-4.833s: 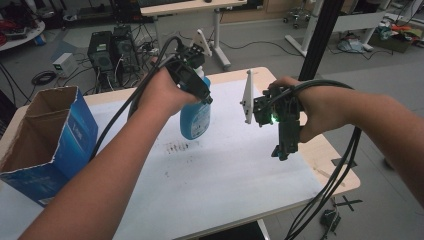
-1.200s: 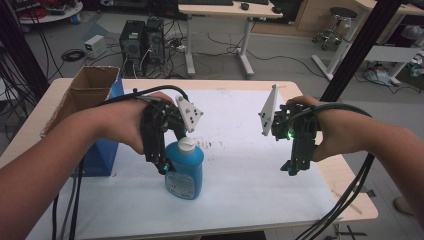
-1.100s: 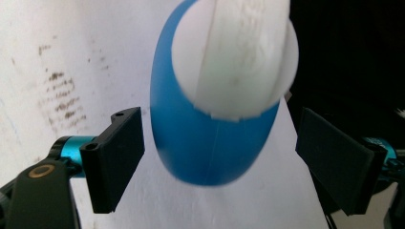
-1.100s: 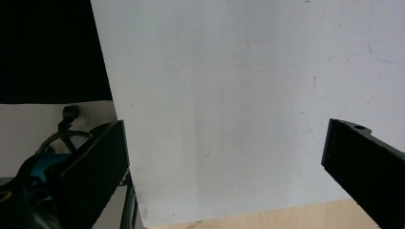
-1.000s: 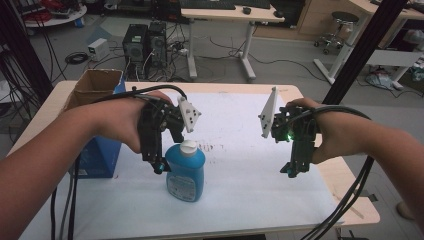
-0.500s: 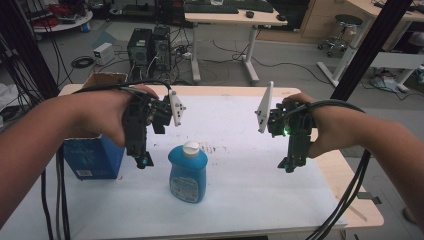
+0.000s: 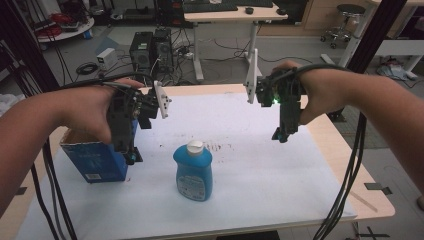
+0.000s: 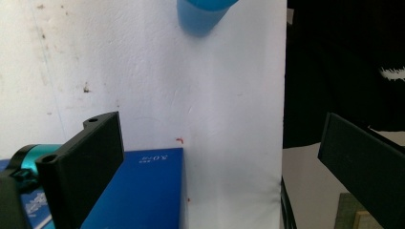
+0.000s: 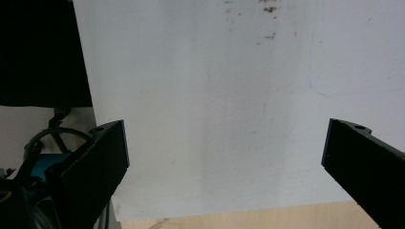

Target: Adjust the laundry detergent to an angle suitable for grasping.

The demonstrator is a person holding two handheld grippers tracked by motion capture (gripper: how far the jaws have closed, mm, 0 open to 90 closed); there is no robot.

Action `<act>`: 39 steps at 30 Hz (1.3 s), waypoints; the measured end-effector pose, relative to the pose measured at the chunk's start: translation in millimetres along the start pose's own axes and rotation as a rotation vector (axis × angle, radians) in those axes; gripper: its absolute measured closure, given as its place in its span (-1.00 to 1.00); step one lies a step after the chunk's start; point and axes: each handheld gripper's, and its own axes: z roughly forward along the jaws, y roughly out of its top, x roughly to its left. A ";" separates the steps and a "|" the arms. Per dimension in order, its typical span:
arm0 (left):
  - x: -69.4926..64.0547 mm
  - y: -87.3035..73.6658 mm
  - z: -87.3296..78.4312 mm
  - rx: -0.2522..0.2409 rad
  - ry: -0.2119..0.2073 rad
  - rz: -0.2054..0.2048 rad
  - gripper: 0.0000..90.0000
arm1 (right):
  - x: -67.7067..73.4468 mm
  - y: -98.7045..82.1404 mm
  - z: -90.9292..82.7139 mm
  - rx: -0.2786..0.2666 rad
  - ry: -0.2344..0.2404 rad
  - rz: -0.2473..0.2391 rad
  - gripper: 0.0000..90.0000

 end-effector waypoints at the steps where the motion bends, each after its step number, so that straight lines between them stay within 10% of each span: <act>1: -0.1 -1.5 -0.2 0.003 -0.001 -0.005 -0.96 | -4.2 1.8 -1.2 0.000 -0.002 -0.004 -0.97; 15: 3.4 -8.8 0.3 0.021 -0.028 -0.067 -0.96 | -55.5 4.9 6.4 -0.035 0.027 0.061 -0.97; 39: 7.4 -2.5 -1.0 0.044 -0.023 -0.084 -0.96 | -50.8 3.1 -5.3 -0.046 0.002 0.060 -0.97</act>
